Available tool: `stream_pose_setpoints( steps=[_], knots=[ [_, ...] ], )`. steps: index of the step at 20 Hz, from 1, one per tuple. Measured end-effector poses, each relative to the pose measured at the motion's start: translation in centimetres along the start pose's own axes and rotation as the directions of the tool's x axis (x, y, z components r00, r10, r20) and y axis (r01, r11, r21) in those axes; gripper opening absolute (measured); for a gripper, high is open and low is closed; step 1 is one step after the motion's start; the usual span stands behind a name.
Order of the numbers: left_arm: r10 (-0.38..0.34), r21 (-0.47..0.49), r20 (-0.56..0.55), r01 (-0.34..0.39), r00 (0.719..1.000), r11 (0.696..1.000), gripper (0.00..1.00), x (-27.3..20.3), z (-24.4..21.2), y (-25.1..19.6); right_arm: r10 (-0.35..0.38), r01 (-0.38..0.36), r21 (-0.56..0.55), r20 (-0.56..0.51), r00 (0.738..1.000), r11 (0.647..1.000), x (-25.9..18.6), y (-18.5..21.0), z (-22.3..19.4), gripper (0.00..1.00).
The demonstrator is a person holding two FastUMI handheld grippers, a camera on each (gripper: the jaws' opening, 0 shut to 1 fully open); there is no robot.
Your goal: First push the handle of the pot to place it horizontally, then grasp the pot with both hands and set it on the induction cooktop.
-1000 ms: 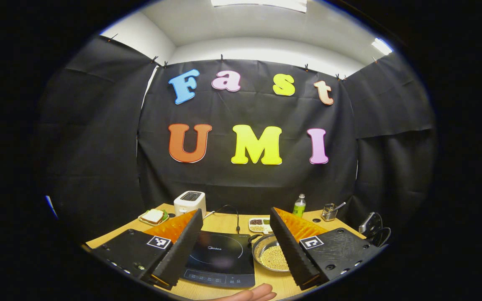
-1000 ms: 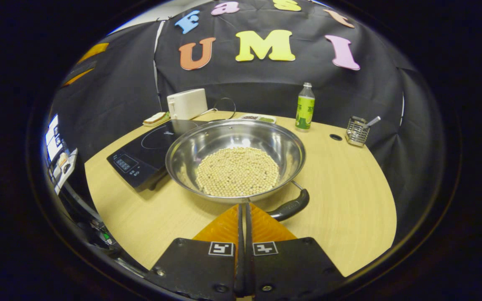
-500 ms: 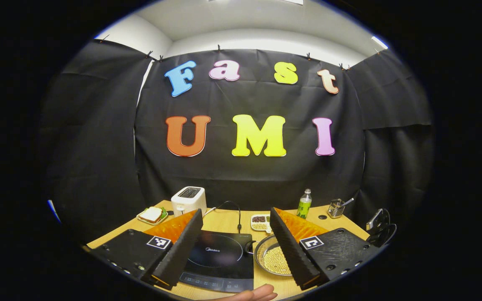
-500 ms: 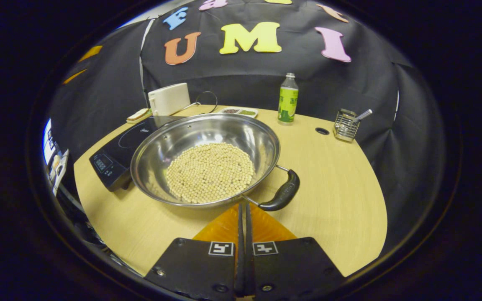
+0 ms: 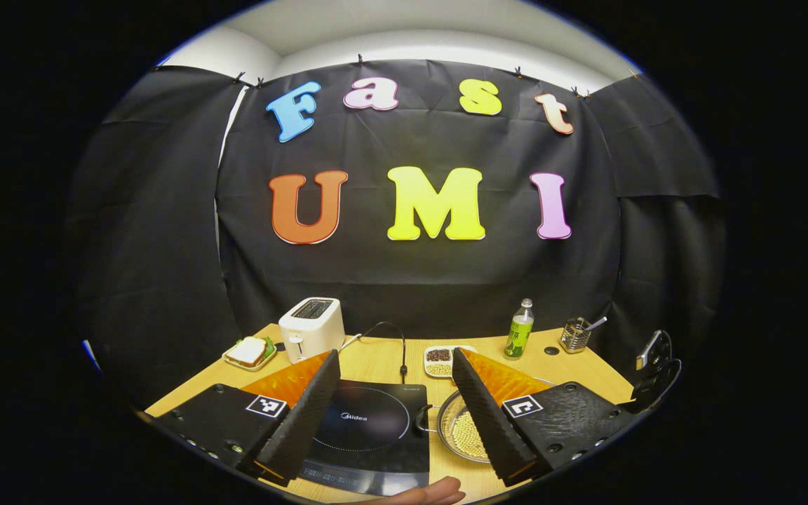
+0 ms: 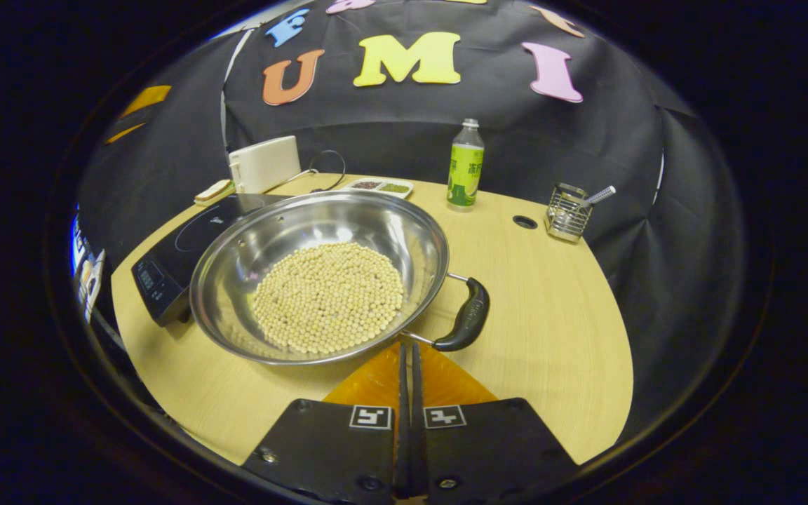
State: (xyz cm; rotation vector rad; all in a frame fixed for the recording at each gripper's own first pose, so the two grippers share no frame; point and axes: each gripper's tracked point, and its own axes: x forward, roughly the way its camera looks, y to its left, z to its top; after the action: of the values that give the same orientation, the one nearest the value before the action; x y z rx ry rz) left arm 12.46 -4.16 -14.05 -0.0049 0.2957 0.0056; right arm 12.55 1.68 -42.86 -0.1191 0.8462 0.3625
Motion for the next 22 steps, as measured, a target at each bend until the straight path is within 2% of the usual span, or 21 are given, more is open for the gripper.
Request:
stream_pose_setpoints(
  steps=[2, 3, 4, 8, 9, 11, 12, 15, 17, 19, 22],
  knots=[
    [0.015, 0.01, -0.016, -0.015, 1.0, 1.0, 0.96, 1.1, -0.6, 0.6, 0.0, 0.0, 0.005, -0.004, 1.0, 1.0, 0.4, -0.3, 0.2, 0.04],
    [0.02, 0.008, -0.024, -0.02, 0.999, 1.0, 0.85, 1.5, -0.9, 0.8, -0.005, 0.005, 0.009, -0.005, 1.0, 1.0, 0.6, -0.6, 0.4, 0.04],
    [0.022, 0.003, -0.032, -0.022, 0.999, 1.0, 0.96, 2.1, -1.2, 1.0, -0.007, 0.007, 0.009, -0.01, 1.0, 1.0, 0.6, -0.6, 0.5, 0.04],
    [0.021, 0.013, -0.067, -0.02, 0.998, 1.0, 0.96, 3.8, -2.7, 1.6, -0.028, 0.028, -0.013, -0.026, 0.999, 1.0, 0.0, -0.8, 0.4, 0.04],
    [0.002, 0.01, -0.075, -0.001, 0.997, 1.0, 0.86, 4.2, -3.1, 1.2, -0.03, 0.03, -0.011, -0.025, 0.999, 0.999, -0.3, -0.8, 0.5, 0.04],
    [-0.033, -0.008, -0.106, 0.032, 0.994, 0.999, 0.85, 5.1, -4.3, 0.7, -0.041, 0.041, 0.006, -0.011, 0.999, 0.999, -1.0, -1.2, 1.0, 0.04],
    [-0.045, -0.017, -0.122, 0.043, 0.992, 0.999, 0.96, 5.5, -5.0, 0.5, -0.042, 0.042, 0.017, -0.001, 0.999, 0.999, -1.5, -1.2, 1.4, 0.04],
    [-0.08, -0.034, -0.174, 0.076, 0.981, 0.997, 0.96, 6.7, -7.3, -0.4, -0.084, 0.08, 0.062, 0.062, 0.995, 0.995, -2.6, -2.1, 3.6, 0.01],
    [-0.102, -0.041, -0.212, 0.095, 0.972, 0.995, 0.96, 7.4, -8.9, -1.2, -0.103, 0.092, 0.111, 0.101, 0.989, 0.99, -2.5, -2.4, 4.8, 0.04],
    [-0.123, -0.045, -0.241, 0.116, 0.963, 0.992, 0.96, 7.9, -10.2, -2.1, -0.139, 0.123, 0.139, 0.108, 0.984, 0.983, -2.0, -3.0, 5.0, 0.23],
    [-0.149, -0.051, -0.274, 0.14, 0.95, 0.989, 0.96, 8.6, -11.8, -3.2, -0.163, 0.149, 0.17, 0.073, 0.984, 0.974, -1.0, -3.4, 4.7, 0.76]
  ],
)
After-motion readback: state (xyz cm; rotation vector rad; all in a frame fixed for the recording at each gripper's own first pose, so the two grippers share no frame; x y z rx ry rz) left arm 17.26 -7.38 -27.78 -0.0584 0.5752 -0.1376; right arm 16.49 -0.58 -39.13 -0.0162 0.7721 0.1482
